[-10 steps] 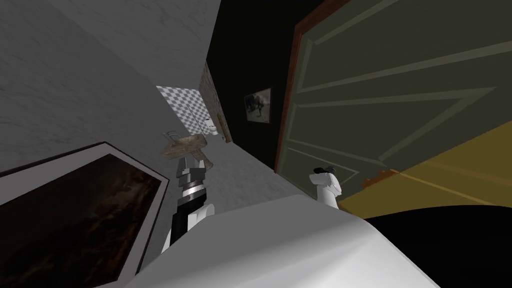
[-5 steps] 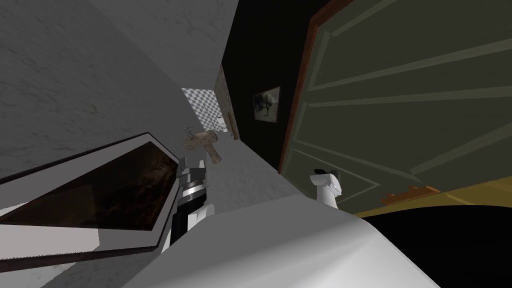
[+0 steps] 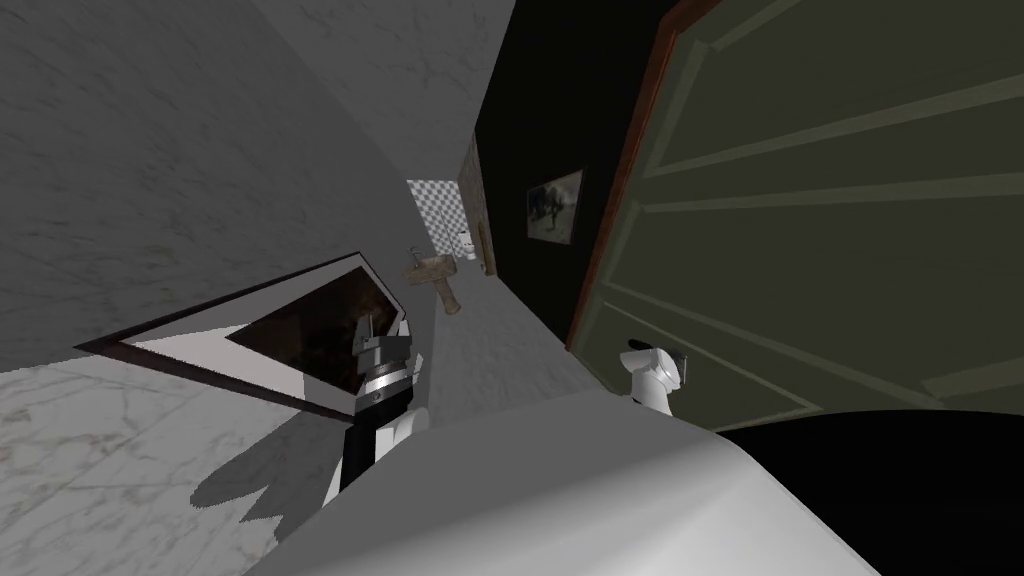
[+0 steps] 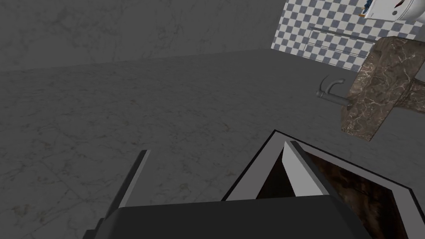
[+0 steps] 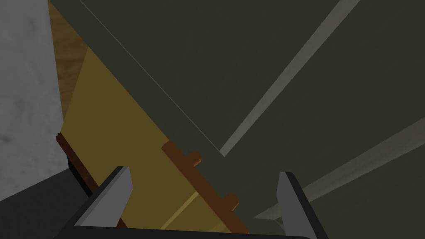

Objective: Push the door open

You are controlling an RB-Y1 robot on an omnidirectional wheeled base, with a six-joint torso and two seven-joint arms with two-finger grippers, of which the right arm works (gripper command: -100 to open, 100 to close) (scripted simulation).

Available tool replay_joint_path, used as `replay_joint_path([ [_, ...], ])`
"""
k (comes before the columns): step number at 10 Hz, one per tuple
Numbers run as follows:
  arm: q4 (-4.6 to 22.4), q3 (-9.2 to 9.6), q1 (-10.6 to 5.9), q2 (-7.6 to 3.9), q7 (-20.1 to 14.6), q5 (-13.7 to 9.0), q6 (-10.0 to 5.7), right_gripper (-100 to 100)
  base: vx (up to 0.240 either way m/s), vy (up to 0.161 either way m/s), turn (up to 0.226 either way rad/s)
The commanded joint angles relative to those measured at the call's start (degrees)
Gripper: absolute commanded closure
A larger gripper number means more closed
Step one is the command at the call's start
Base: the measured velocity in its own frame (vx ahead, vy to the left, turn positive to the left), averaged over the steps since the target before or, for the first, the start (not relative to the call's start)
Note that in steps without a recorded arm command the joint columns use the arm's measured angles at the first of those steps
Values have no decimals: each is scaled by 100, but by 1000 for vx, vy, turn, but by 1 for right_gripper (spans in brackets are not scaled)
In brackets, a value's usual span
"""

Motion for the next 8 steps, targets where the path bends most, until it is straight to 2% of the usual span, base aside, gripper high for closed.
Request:
replay_joint_path([
  [1, 113, -176, -88, -10, -16, 129, 208, -100, -129, -89, 356],
  [2, 209, -279, -146, -13, -60, 242, 320, -100, -132, -82, 418],
  [8, 590, -688, -370, -26, -235, 687, 768, -100, -95, -46, 240],
])
